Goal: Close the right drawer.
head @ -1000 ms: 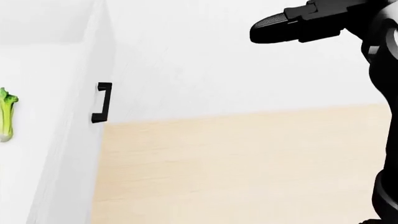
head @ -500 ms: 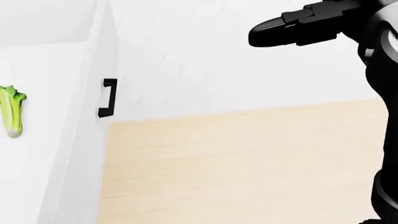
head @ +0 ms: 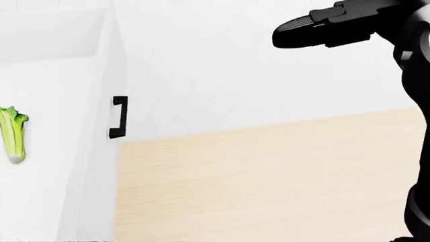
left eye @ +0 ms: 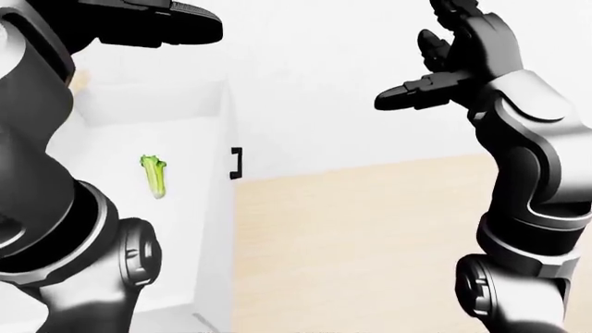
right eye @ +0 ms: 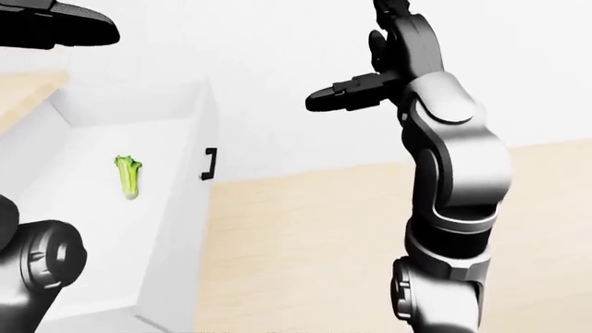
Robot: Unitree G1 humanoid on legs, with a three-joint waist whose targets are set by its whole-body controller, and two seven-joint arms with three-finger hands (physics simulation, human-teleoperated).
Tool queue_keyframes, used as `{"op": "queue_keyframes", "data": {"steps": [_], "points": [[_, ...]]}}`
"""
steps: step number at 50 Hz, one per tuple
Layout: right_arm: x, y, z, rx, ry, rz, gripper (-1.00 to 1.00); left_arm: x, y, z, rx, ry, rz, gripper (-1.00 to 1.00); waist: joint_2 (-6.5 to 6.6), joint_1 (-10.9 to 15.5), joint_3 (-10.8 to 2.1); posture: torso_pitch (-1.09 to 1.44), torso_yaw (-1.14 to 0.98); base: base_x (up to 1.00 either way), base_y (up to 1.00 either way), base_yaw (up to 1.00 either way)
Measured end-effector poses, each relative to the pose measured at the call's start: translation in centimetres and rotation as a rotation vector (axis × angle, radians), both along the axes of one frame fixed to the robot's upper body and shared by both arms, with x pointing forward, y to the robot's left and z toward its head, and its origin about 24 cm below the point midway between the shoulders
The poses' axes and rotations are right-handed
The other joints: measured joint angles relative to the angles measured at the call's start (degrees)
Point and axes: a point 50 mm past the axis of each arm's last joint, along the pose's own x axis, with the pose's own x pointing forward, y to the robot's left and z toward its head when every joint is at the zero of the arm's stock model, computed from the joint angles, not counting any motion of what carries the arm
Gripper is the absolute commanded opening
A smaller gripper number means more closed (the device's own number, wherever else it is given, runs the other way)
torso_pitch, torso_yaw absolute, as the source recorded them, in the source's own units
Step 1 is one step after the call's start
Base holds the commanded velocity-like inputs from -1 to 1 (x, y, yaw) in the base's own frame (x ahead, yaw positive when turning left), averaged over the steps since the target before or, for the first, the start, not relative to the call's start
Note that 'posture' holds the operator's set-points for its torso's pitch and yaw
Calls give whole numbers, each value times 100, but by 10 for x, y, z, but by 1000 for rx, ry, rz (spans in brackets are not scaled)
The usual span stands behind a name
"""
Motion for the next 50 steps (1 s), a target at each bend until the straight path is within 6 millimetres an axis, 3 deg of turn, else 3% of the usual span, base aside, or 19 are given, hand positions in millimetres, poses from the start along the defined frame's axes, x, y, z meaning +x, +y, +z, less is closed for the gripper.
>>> {"op": "queue_keyframes", "data": {"steps": [3,5,9,12,14,18,25,26,29,31,35,37,42,50], "points": [[2,-4,-4,7,24,-23,100,2,-4,-1,12,19,-22,100,-68,23,-58,0,0,0,13,0],[1,-3,-1,4,14,-21,100,1,-3,0,8,13,-19,100,-9,54,-66,0,0,0,13,0],[-2,-1,4,1,-14,-11,100,-3,-2,4,6,-17,-11,100,247,52,-10,0,0,0,13,0],[-1,-1,5,0,-12,-10,100,-3,-1,6,5,-17,-8,100,561,18,-48,0,0,0,18,0],[1,4,1,-3,3,9,100,-1,3,3,-6,0,8,100,435,85,-17,0,0,0,21,0],[2,9,-1,-10,21,36,100,-1,6,4,-16,6,28,100,327,48,3,0,0,0,21,0],[-1,3,12,-6,-31,8,100,-6,3,13,-2,-32,12,100,-105,2,-27,0,0,0,22,0],[-2,1,11,-4,-32,1,100,-5,1,12,2,-29,6,100,-32,-31,5,0,0,0,22,0],[1,-3,4,5,5,-20,100,-2,-3,10,18,-1,-15,100,-66,-9,-36,0,0,0,21,0],[2,-2,4,2,9,-19,100,-3,-2,12,17,-5,-15,100,-8,30,-55,0,0,0,21,0],[-2,0,9,-2,-19,-7,100,-8,-2,16,14,-38,-7,100,275,35,9,0,0,0,21,0],[-2,1,10,-2,-22,-5,100,-9,-1,17,15,-39,-5,100,512,16,-18,0,0,0,21,0],[1,10,2,-12,15,38,100,-6,6,13,-10,-8,30,100,417,68,14,0,0,0,21,0],[-4,4,12,-5,-34,17,100,-11,0,18,9,-39,11,100,-19,31,-5,0,0,0,21,0]]}}
